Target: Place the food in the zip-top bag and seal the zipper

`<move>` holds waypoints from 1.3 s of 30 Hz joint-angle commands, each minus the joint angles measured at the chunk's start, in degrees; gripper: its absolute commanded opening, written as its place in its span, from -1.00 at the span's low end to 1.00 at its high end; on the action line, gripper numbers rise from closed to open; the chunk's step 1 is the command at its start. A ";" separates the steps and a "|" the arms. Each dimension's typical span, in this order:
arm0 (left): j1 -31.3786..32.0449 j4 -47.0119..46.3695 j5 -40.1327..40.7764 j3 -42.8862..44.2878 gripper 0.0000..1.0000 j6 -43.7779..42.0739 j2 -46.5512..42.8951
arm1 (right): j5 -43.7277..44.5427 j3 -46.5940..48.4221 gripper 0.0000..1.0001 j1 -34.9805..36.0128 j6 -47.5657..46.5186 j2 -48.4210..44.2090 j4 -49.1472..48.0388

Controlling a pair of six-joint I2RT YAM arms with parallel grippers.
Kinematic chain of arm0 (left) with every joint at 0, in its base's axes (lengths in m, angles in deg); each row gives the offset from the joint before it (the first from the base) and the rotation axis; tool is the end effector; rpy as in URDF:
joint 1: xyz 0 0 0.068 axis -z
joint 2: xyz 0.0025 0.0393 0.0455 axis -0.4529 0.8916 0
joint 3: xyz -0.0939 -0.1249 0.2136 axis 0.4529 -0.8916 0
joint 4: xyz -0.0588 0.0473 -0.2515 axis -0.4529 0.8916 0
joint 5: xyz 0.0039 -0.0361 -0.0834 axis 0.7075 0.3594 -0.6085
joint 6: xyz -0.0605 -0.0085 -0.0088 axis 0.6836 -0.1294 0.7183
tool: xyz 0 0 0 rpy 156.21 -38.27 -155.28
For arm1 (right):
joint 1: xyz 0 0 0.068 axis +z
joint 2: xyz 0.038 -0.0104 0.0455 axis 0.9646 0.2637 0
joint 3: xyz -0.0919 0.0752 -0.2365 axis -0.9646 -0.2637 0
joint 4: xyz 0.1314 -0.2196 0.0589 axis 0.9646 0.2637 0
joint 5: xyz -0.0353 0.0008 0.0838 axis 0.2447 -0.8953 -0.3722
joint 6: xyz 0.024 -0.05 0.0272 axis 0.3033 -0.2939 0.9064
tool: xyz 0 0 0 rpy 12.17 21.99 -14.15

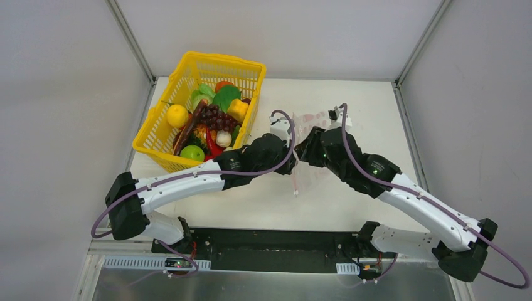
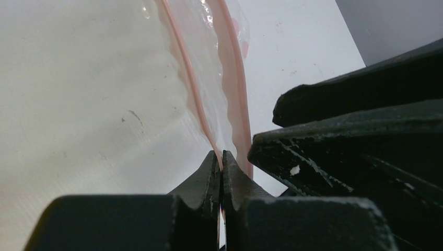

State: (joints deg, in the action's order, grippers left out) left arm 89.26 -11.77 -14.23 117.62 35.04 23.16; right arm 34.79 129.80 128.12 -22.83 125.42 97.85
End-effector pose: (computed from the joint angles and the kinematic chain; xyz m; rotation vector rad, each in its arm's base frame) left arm 0.1656 -0.2969 0.3103 0.3860 2.0118 -0.9034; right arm 0.1517 0.1746 0.3569 -0.1093 2.0218 0.5808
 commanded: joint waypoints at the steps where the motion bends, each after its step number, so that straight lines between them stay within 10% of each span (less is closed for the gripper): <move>1: 0.70 -2.58 -1.30 0.24 -1.00 -2.06 -3.16 | 3.00 4.08 -0.14 0.29 -1.31 2.80 0.32; 25: 0.52 0.36 4.38 -0.01 -1.00 -2.05 -5.67 | 3.90 2.56 -0.99 0.55 -4.66 2.19 9.14; 32: -4.09 9.47 8.65 -0.70 -1.00 -1.35 -7.57 | 8.64 9.10 -1.00 0.54 -7.86 -0.45 18.58; 39: -6.11 13.62 6.47 2.60 -1.00 -3.32 -6.50 | -5.55 15.09 -1.00 0.47 -11.90 -2.34 23.55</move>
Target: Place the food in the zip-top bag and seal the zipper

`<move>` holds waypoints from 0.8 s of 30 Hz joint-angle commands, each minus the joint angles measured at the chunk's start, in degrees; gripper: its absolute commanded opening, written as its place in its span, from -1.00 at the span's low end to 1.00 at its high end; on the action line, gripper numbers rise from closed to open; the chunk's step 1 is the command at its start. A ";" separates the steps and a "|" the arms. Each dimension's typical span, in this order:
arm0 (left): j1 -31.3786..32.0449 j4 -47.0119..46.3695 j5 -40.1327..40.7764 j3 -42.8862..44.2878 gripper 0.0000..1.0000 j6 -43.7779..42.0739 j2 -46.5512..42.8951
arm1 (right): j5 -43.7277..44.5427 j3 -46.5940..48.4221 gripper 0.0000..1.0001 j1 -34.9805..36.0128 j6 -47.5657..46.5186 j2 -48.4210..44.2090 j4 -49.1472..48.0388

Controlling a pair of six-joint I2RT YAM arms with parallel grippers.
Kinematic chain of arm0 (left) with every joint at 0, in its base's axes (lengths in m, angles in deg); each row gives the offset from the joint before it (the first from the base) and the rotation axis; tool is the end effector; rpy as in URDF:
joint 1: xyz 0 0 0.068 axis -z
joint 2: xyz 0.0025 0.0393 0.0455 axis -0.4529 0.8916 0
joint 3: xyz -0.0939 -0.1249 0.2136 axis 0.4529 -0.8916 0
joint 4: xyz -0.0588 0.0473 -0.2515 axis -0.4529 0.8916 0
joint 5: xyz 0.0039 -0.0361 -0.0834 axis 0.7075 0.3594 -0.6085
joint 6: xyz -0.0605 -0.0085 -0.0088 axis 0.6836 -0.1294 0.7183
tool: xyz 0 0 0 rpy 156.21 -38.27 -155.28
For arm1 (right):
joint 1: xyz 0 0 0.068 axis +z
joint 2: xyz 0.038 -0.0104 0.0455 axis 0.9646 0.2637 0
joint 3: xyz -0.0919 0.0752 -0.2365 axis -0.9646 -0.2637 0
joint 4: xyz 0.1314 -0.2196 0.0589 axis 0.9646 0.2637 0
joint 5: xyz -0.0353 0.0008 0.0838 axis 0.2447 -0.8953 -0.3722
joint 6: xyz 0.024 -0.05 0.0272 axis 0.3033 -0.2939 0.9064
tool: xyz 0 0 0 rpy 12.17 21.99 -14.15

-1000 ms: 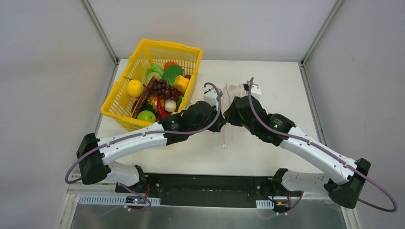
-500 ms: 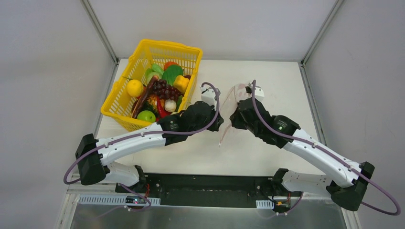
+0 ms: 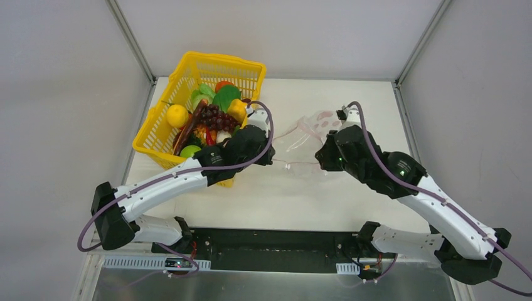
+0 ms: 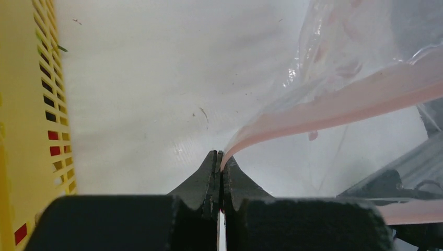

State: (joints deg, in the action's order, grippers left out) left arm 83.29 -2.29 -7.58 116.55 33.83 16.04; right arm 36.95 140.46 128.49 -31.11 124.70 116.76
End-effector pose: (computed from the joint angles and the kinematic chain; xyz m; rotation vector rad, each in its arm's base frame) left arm 0.1805 -0.2460 0.3235 0.2340 2.0333 -0.6833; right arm 0.1336 0.1497 0.3882 -0.2862 2.0888 0.3685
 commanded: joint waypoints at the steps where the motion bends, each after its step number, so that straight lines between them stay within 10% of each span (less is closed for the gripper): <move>1: -0.19 4.93 -0.94 4.92 -1.00 -2.13 1.78 | -9.59 4.96 -1.00 0.10 -3.70 -1.37 4.90; 7: -0.19 1.53 -7.15 5.38 -1.00 -1.61 3.76 | -6.09 5.60 -0.99 0.05 -0.63 2.37 7.61; 12: -0.19 -1.65 -10.38 4.10 -0.25 -2.03 2.93 | -3.93 3.29 -0.97 0.00 2.43 4.85 4.04; 17: -0.15 -6.46 -15.24 3.41 0.09 -1.88 4.46 | -7.04 -0.45 -0.98 -0.81 3.38 4.31 -2.34; 21: -0.17 -8.62 -15.48 3.88 0.03 -1.82 6.96 | -11.98 -3.06 -0.99 -3.55 3.37 2.97 -5.46; 24: -0.16 -5.46 -10.18 5.41 -0.45 -2.32 8.70 | -13.58 -3.61 -0.99 -5.29 3.22 1.60 -5.91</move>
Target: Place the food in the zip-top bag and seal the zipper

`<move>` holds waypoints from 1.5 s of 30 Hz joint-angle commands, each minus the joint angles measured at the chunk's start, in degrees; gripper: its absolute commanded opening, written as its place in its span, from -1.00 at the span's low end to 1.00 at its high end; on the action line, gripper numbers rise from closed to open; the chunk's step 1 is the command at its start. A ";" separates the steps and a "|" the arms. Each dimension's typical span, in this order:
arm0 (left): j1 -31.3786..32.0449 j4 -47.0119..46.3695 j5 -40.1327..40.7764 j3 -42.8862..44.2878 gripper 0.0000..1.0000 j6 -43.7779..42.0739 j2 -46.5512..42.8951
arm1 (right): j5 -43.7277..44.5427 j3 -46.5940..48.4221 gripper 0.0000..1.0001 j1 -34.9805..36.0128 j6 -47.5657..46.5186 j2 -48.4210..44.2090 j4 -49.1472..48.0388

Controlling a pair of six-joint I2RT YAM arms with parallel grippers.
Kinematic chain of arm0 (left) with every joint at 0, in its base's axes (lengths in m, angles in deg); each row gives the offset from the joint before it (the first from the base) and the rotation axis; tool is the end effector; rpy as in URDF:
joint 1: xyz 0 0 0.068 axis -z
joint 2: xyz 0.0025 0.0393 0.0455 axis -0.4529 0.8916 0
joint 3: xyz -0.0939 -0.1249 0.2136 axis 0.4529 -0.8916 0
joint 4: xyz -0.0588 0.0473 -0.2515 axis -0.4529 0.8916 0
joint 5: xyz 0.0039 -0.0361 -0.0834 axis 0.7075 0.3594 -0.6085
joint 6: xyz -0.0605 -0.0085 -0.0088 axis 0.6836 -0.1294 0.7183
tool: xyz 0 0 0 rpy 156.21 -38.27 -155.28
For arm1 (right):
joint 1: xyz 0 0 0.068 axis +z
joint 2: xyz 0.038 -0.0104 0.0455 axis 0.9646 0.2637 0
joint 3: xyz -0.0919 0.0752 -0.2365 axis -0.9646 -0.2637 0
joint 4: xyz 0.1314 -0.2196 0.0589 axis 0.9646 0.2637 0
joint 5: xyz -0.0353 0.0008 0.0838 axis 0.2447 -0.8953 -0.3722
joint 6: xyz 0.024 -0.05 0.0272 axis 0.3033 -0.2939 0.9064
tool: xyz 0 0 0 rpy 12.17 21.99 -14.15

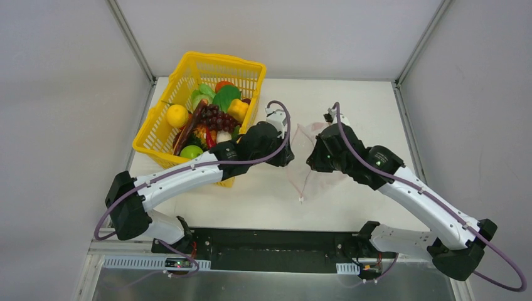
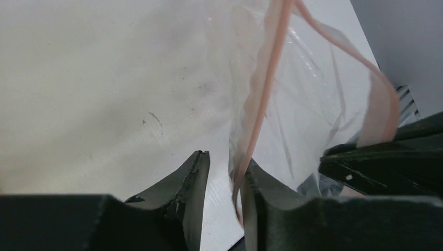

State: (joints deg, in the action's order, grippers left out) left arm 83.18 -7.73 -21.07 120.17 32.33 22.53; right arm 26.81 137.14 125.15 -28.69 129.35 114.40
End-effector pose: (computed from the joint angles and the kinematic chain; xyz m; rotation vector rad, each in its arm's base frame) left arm 0.1901 -0.2786 0.3219 0.4148 2.0308 -0.9035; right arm 0.1542 0.1685 0.3559 -0.3215 2.2342 0.4593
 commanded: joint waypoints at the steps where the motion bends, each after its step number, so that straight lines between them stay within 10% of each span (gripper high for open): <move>1: -0.08 2.76 6.55 2.38 -0.74 -0.72 2.39 | -3.62 -0.12 -0.99 -2.50 0.48 -3.41 -3.20; 4: -1.17 6.64 12.58 2.24 -1.00 -0.33 2.03 | -1.71 1.74 -0.99 -3.57 -1.47 -3.24 1.60; 14: -3.20 13.63 12.50 8.80 -0.97 -3.85 5.79 | -6.22 5.83 -0.99 -3.81 -5.21 -1.31 7.05; 26: -3.18 10.99 4.08 8.46 0.22 -5.79 0.80 | -8.17 0.09 -0.98 -7.69 -0.04 1.06 -6.35; 45: -13.00 19.86 7.82 11.04 0.98 -14.64 -14.35 | -13.48 -4.24 -1.00 -11.76 0.60 1.27 -12.69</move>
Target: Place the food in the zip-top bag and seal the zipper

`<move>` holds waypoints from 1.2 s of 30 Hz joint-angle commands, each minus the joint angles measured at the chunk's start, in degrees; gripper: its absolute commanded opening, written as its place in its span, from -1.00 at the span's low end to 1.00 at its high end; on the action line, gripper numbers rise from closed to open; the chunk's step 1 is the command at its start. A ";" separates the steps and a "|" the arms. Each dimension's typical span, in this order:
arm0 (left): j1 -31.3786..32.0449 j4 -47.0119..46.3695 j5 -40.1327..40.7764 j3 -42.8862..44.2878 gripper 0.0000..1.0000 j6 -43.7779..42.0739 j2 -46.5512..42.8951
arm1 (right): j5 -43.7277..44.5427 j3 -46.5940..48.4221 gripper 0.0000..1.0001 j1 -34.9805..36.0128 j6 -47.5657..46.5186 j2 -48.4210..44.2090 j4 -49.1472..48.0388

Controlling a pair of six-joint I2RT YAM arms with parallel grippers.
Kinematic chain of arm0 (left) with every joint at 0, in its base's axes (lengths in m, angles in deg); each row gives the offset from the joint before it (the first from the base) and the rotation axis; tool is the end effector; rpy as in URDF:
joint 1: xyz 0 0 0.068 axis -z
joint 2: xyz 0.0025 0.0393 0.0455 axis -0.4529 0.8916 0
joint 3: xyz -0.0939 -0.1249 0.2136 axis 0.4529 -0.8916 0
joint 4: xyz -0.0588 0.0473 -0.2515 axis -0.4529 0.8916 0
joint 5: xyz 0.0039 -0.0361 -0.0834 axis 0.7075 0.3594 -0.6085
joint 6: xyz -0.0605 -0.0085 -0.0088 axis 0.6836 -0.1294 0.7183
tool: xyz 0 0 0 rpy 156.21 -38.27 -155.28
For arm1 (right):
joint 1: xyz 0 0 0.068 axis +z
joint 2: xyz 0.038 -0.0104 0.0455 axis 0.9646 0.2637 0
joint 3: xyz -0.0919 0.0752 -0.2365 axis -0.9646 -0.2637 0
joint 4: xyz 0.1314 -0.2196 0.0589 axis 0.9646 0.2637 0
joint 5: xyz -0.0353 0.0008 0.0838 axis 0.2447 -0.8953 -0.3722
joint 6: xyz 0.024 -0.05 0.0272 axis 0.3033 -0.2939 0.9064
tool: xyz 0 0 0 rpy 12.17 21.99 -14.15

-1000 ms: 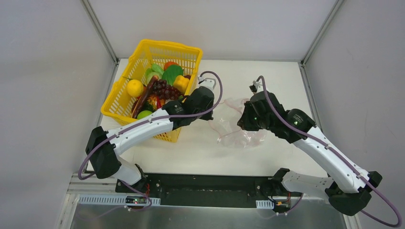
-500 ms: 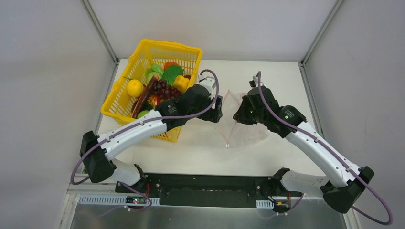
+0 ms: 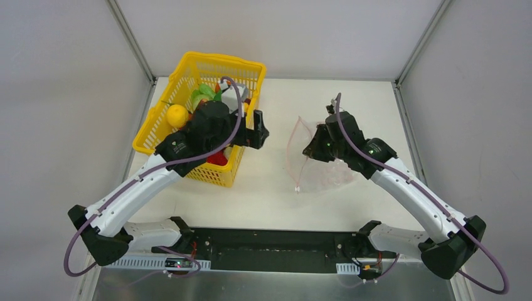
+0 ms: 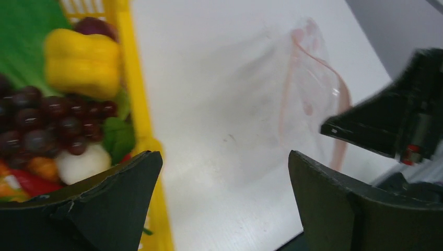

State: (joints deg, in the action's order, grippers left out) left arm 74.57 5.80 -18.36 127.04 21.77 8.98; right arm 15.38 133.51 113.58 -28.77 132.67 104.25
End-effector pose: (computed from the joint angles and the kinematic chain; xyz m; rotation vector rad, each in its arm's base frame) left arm 0.1842 -0.1939 0.4058 0.3712 1.8584 -0.7105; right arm 0.2007 0.1587 0.3379 -0.2024 2.2389 0.5840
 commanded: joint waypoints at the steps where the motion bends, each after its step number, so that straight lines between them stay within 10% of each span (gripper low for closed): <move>1: -5.53 7.66 7.14 5.23 0.98 -5.38 -0.55 | -2.20 -0.83 -0.99 -0.20 0.68 -2.39 -2.60; 18: -28.95 14.55 -0.03 7.18 0.97 -12.79 2.12 | -3.89 -2.92 -0.98 -0.19 0.35 -4.67 -2.84; 36: -39.55 26.13 -2.75 28.95 0.39 -23.47 28.36 | -5.52 -5.61 -0.99 -0.16 0.49 -5.95 -4.15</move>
State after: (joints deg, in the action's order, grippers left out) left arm 35.68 30.85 -19.06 151.95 0.17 35.75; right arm 10.31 128.07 113.58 -28.77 128.52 101.67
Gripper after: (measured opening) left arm 0.707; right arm 0.012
